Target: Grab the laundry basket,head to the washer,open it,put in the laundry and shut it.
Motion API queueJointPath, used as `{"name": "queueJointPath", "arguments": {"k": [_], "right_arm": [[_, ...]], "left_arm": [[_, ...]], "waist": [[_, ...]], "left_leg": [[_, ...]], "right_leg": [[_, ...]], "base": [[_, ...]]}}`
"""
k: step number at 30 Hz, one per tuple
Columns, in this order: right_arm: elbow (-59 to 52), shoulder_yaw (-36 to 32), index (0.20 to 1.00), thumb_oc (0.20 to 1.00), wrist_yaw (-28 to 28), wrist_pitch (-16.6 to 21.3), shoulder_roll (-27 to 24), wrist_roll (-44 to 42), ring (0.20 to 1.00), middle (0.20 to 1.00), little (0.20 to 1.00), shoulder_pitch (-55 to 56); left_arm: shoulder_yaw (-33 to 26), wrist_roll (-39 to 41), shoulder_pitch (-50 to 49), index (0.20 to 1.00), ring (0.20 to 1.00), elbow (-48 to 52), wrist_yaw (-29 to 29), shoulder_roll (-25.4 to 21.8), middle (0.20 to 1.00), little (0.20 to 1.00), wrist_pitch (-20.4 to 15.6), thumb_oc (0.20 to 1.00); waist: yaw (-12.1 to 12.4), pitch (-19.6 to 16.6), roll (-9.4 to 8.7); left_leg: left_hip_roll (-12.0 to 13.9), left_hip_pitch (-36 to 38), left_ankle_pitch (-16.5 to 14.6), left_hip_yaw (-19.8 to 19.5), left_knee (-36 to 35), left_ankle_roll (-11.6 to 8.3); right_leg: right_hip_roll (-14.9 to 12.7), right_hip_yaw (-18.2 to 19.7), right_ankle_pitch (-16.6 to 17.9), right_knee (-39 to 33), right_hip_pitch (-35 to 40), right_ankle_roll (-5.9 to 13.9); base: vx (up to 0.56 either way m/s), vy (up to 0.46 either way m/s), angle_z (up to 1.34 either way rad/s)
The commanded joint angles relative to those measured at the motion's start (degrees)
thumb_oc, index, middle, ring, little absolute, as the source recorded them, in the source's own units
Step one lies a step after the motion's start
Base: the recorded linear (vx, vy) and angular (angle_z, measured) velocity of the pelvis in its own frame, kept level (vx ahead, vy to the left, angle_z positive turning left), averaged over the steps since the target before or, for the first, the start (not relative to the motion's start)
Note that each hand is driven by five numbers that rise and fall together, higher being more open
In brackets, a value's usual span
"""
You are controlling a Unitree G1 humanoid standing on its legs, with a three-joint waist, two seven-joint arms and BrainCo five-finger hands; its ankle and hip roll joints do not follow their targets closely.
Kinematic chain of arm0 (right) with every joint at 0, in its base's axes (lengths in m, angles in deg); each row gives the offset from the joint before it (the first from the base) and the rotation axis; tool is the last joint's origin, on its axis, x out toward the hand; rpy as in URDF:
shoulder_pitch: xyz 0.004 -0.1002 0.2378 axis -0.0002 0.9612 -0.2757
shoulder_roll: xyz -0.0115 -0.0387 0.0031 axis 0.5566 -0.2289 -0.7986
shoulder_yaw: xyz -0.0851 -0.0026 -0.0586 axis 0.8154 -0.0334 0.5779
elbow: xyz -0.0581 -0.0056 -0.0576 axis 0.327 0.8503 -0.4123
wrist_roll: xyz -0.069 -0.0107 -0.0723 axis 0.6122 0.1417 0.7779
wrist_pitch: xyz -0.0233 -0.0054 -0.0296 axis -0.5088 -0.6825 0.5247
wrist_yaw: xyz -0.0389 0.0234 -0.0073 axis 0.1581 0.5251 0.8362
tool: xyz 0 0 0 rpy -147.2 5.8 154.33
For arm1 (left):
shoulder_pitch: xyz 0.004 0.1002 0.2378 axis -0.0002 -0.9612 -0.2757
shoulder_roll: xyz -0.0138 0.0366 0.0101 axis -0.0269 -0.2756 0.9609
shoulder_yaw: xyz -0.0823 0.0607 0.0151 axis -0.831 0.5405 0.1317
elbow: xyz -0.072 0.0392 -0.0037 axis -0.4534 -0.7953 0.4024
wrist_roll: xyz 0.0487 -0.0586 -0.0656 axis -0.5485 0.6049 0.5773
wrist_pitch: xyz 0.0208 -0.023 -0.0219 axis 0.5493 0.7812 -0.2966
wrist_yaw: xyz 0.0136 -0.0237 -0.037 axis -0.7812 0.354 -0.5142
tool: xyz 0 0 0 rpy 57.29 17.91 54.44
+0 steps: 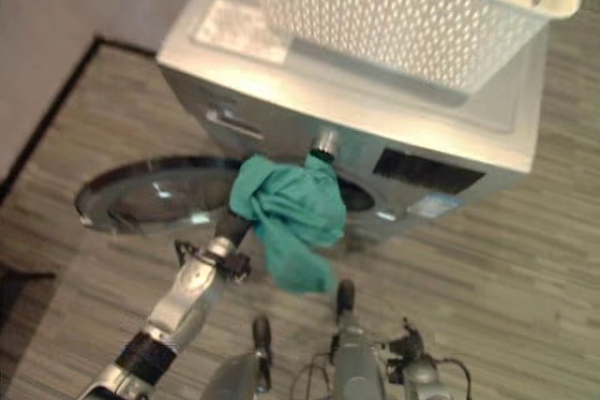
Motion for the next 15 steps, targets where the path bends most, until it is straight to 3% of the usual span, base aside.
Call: {"name": "queueJointPath", "arguments": {"k": [1, 5, 9, 10, 12, 15], "right_arm": [[-3.2, 1.8, 1.000, 1.000, 0.4, -0.6, -1.7, 3.9, 1.000, 1.000, 1.000, 3.3], [-4.6, 1.9, 1.000, 1.000, 2.5, -0.6, -2.1, 3.8, 1.000, 1.000, 1.000, 0.6], [-4.0, 6.5, 1.000, 1.000, 4.1, -1.5, -3.4, 9.8, 1.000, 1.000, 1.000, -3.4], [-3.9, 7.8, 1.000, 1.000, 4.1, -1.8, -3.9, 11.5, 1.000, 1.000, 1.000, -4.0], [-3.4, 9.4, 1.000, 1.000, 4.1, -2.3, -4.4, 14.0, 1.000, 1.000, 1.000, -5.4], [-2.8, 11.6, 1.000, 1.000, 3.8, -1.6, -4.9, 14.6, 1.000, 1.000, 1.000, -6.5]], "left_arm": [[-0.3, -1.7, 0.4, 0.200, 0.200, 1.7, -2.0, 1.9, 0.200, 0.200, -5.5, 0.200], [0.7, -3.0, 2.9, 0.200, 0.200, -1.8, -3.2, 2.6, 0.200, 0.200, -5.4, 0.200], [1.1, -5.9, 9.6, 0.200, 0.200, -10.0, -6.9, 3.2, 0.200, 0.200, -5.8, 0.200], [1.1, -6.1, 11.3, 0.200, 0.200, -11.5, -7.6, 3.0, 0.200, 0.200, -5.8, 0.200], [0.4, -6.3, 14.7, 0.200, 0.200, -14.1, -8.9, 2.5, 0.200, 0.200, -6.1, 0.200], [0.6, -3.9, 26.3, 0.200, 0.200, -25.1, -11.8, 1.9, 0.200, 0.200, -5.9, 0.200]], "waist": [[-0.6, -3.4, 0.06], [-1.0, -2.8, -0.84], [-1.7, -2.3, -1.48], [-1.7, -2.4, -1.49], [-2.2, -2.4, -1.52], [-4.2, -2.2, -2.32]], "left_leg": [[1.5, -7.7, 2.2, 0.5, 0.7, -0.24], [2.4, -15.6, 1.6, 0.1, 4.8, -0.17], [3.2, -22.5, 1.2, -0.9, 8.3, -0.20], [3.5, -22.9, -0.5, -1.6, 8.8, -0.62], [3.7, -25.4, -0.8, -1.9, 10.0, -0.58], [3.9, -32.5, -1.4, -3.2, 14.9, -0.53]], "right_leg": [[-3.8, 0.9, -11.2, 11.3, -2.1, 2.81], [-4.0, 1.4, -11.3, 15.0, -10.0, 2.54], [-3.8, 2.2, -11.9, 18.7, -16.8, 2.25], [-3.5, 2.5, -13.6, 19.8, -17.5, 2.65], [-3.5, 2.7, -14.0, 21.3, -20.1, 2.73], [-3.2, 3.3, -15.7, 27.3, -27.0, 2.18]], "base": [[-0.15, -0.045, 0.04], [-0.15, -0.049, -0.03], [-0.08, -0.052, 0.04], [0.02, -0.038, -0.01], [-0.03, -0.046, -0.05], [-0.07, -0.079, 0.04]]}}
